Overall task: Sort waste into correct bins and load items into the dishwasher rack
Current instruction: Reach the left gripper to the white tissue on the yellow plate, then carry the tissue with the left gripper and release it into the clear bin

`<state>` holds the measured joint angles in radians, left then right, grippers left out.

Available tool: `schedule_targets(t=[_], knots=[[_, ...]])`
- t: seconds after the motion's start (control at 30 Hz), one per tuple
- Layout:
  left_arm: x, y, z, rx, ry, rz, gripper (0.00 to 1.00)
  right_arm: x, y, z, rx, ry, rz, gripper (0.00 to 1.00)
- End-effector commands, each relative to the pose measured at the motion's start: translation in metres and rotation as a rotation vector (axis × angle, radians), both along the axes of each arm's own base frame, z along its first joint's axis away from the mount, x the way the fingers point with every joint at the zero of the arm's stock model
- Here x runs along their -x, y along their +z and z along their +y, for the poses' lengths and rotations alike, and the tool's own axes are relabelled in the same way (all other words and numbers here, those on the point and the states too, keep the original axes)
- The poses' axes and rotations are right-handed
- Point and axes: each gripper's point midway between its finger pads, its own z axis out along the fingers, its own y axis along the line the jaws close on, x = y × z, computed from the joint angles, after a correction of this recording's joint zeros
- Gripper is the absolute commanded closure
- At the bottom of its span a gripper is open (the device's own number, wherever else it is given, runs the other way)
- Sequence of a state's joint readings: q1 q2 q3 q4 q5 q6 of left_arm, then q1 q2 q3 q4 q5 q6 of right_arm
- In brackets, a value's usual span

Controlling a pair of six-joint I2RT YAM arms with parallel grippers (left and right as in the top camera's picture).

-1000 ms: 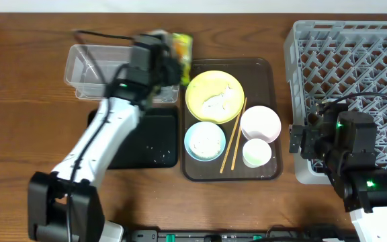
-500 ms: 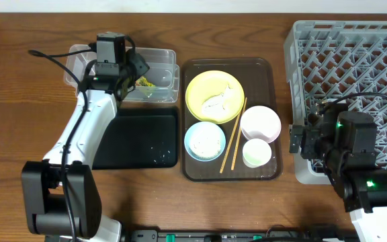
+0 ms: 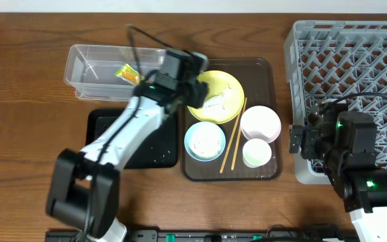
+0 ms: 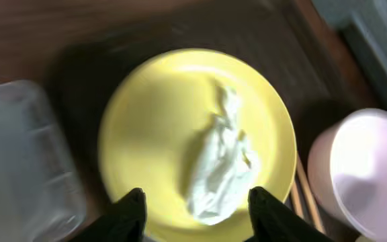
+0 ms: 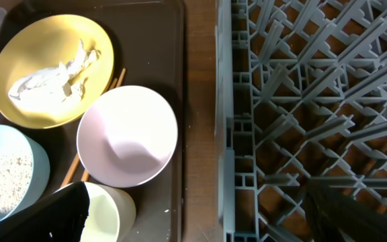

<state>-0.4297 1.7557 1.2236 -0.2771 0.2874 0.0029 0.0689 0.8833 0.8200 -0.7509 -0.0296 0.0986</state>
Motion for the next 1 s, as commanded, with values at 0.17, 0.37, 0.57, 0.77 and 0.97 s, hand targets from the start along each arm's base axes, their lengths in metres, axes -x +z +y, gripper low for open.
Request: schedule_targets(t=[0.17, 0.37, 0.57, 0.77, 0.97], knots=[[0.009, -0.065, -0.028, -0.094, -0.138, 0.043, 0.43, -0.002, 0.007, 0.003, -0.003, 0.011, -0.015, 0.01], [0.013, -0.089, -0.025, -0.146, -0.13, 0.081, 0.54, -0.002, 0.007, 0.003, -0.003, 0.011, -0.016, 0.01], [0.01, -0.079, -0.026, -0.134, -0.123, 0.063, 0.94, -0.002, 0.007, 0.003, -0.003, 0.011, -0.016, 0.01], [-0.005, -0.018, -0.018, -0.073, -0.067, -0.052, 0.94, -0.002, 0.007, 0.003, -0.002, 0.011, -0.016, 0.01], [-0.041, 0.05, 0.062, -0.012, 0.314, -0.151, 0.94, -0.002, 0.007, 0.003, -0.002, 0.011, -0.016, 0.01]])
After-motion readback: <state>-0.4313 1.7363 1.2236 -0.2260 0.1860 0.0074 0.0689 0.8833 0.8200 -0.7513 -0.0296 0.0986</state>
